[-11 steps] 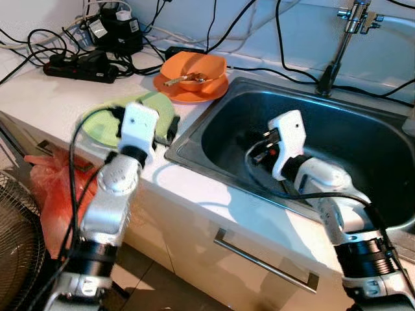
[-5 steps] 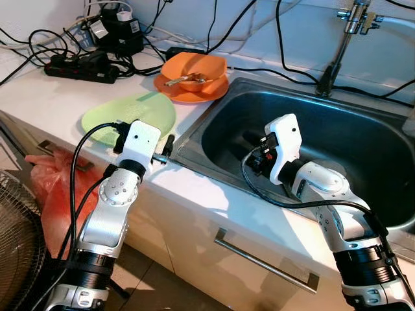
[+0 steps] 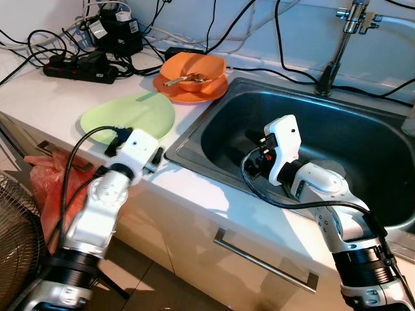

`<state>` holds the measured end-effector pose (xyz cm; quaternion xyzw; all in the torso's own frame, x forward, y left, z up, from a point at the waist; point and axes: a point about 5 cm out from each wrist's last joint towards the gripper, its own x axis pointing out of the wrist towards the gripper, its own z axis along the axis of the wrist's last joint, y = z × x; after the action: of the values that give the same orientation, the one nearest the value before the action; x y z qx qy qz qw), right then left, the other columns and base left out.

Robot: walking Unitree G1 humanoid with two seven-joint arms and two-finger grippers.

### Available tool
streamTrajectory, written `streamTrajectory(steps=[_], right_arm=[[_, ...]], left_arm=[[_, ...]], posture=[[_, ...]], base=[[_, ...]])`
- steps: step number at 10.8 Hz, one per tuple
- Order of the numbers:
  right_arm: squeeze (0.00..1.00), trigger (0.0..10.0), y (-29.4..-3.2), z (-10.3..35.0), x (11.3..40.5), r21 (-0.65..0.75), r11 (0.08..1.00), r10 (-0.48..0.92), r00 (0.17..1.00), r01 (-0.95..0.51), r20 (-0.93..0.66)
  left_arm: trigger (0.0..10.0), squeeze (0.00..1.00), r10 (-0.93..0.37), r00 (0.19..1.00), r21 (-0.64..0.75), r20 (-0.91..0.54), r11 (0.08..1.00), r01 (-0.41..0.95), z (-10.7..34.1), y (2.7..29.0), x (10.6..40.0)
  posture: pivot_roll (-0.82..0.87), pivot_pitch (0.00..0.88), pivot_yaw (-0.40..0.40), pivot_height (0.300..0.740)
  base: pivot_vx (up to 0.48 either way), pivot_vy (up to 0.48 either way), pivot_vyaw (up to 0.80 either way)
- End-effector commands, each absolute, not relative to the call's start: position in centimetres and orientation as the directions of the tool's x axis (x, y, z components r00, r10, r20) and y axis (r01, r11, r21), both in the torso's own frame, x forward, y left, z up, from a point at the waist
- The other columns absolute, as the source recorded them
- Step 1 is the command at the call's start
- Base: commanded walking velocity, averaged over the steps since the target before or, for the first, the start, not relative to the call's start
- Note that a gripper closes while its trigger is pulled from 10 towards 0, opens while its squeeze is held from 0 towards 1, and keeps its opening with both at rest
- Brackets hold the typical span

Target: Kitchen organization

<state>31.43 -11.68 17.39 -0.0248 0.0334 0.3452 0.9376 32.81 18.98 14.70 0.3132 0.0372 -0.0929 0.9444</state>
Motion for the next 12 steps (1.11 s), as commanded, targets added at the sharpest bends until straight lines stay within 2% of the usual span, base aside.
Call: streamTrajectory(steps=[1, 2, 4, 5, 8, 9, 11, 12], right_arm=[[1.0, 10.0, -11.5, 17.4, 31.2, -0.03, 0.758, 0.648, 0.758, -0.652, -0.076], [1.0, 10.0, -11.5, 17.5, 31.2, -0.031, 0.76, 0.646, 0.76, -0.649, -0.074], [1.0, 10.0, -11.5, 17.6, 31.3, -0.034, 0.765, 0.64, 0.765, -0.643, -0.069], [1.0, 10.0, -11.6, 17.6, 31.3, -0.038, 0.77, 0.633, 0.771, -0.636, -0.066], [1.0, 10.0, -11.6, 17.7, 31.4, -0.04, 0.775, 0.627, 0.776, -0.63, -0.064], [0.0, 10.0, -11.8, 17.9, 31.4, -0.042, 0.787, 0.614, 0.788, -0.616, -0.053], [0.0, 10.0, -11.9, 18.1, 31.4, -0.041, 0.795, 0.604, 0.796, -0.606, -0.045], [0.0, 10.0, -11.9, 18.2, 31.5, -0.041, 0.796, 0.603, 0.796, -0.605, -0.044]], left_arm=[[10.0, 0.95, -0.146, 0.975, 0.621, -0.17, 0.752, 0.221, 14.3, 19.6, 33.0], [10.0, 0.57, -0.138, 0.972, 0.65, -0.189, 0.725, 0.23, 14.2, 20.1, 33.1], [10.0, 0.14, -0.133, 0.972, 0.682, -0.196, 0.693, 0.232, 14.2, 20.5, 33.5], [10.0, 0.08, -0.13, 0.972, 0.689, -0.195, 0.687, 0.23, 14.3, 20.6, 33.7], [10.0, 0.08, -0.13, 0.973, 0.704, -0.19, 0.672, 0.228, 14.3, 20.8, 33.9], [10.0, 0.0, -0.131, 0.97, 0.716, -0.203, 0.657, 0.239, 14.1, 20.9, 34.6], [10.0, 0.0, -0.117, 0.974, 0.719, -0.193, 0.658, 0.221, 14.1, 21.1, 35.5], [10.0, 0.0, -0.117, 0.975, 0.754, -0.189, 0.619, 0.221, 14.1, 21.0, 36.1]], posture=[[0.02, 0.0, 0.05, 0.74], [0.02, 0.0, 0.049, 0.74], [0.02, 0.0, 0.051, 0.74], [0.02, 0.0, 0.051, 0.74], [0.02, 0.0, 0.051, 0.74], [0.01, 0.0, 0.052, 0.74], [0.0, 0.0, 0.047, 0.74], [0.0, 0.0, 0.046, 0.74]], base=[[0.0, 0.0, 0.0], [0.0, 0.0, 0.0], [0.0, 0.0, 0.0], [0.0, 0.0, 0.0], [0.0, 0.0, 0.0], [0.0, 0.0, 0.0], [0.0, 0.0, 0.0], [0.0, 0.0, 0.0]])
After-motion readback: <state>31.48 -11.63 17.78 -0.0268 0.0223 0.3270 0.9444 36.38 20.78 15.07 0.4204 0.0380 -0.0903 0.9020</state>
